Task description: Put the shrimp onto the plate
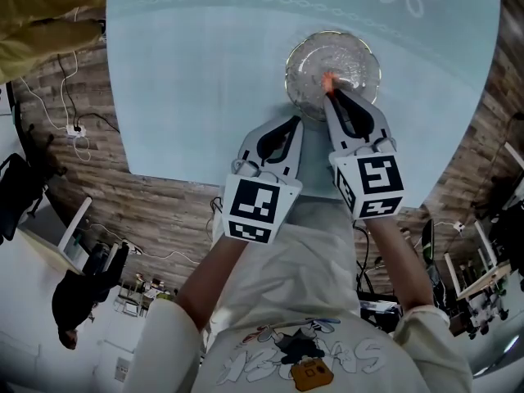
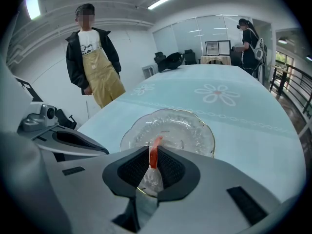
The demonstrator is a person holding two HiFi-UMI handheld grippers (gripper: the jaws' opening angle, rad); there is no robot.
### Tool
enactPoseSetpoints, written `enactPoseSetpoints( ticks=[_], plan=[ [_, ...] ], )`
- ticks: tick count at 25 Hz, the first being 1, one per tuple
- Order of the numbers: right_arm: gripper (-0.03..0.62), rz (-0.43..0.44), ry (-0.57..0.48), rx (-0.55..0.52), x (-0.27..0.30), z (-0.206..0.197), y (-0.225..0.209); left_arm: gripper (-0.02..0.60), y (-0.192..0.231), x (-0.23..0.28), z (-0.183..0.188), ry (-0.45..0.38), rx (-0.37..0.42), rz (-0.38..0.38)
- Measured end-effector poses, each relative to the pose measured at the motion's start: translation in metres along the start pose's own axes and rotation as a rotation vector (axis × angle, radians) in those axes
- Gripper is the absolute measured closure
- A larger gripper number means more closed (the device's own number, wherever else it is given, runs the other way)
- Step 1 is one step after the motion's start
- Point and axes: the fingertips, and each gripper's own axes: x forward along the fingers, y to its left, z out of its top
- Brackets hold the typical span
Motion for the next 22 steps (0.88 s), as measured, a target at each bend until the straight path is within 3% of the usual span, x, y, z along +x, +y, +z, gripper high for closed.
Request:
enactPoseSetpoints(
  ticks=[22],
  plan=[
    [0.526,-0.023,-0.036,-0.026,-0.013,0.008,0.007,0.574,0.001,-0.018,0.006,-0.030,0.014,0.016]
  ],
)
